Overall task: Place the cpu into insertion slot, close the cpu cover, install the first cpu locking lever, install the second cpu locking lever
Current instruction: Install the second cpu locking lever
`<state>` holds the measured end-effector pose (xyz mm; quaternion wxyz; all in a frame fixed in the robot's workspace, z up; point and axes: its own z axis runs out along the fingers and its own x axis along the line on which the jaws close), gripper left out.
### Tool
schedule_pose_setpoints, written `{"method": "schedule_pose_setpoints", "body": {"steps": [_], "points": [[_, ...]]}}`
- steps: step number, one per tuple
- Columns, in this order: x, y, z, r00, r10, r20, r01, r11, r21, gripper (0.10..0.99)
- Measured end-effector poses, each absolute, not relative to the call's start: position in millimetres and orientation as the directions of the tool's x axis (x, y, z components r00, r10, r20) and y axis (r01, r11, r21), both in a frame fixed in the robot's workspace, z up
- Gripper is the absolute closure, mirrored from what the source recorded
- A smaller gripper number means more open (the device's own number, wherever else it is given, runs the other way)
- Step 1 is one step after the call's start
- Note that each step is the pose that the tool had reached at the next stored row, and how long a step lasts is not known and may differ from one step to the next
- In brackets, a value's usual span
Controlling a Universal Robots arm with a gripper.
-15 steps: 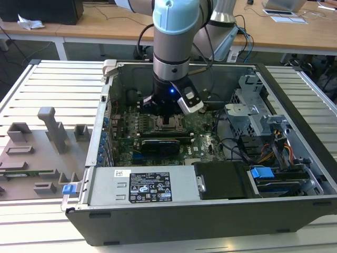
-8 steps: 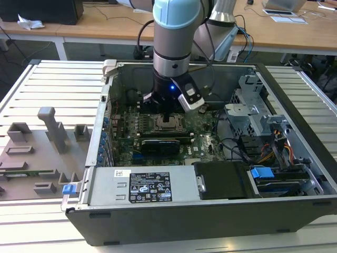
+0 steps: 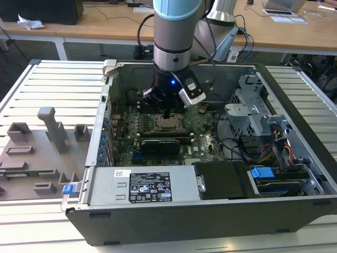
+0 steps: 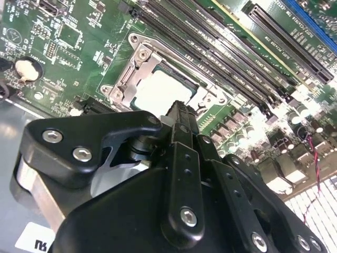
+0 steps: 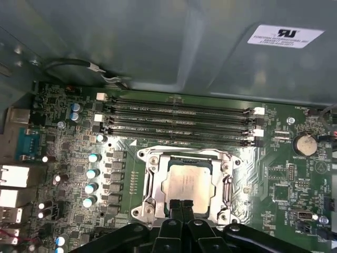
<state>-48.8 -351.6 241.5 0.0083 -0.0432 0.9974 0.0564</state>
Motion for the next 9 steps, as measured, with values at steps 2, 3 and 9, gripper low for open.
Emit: {"method": "schedule_pose_setpoints", "body": {"steps": [2,3,9], "points": [[-48.8,-351.6,245.5,-0.996,-0.085,-0.021,-0.087,0.990,0.112,0.980],[-48.8,-351.6,246.9,-0.996,-0.085,-0.021,-0.087,0.990,0.112,0.980],[-48.7,-351.6,255.2,-0.996,-0.085,-0.021,-0.087,0.990,0.112,0.980]]}}
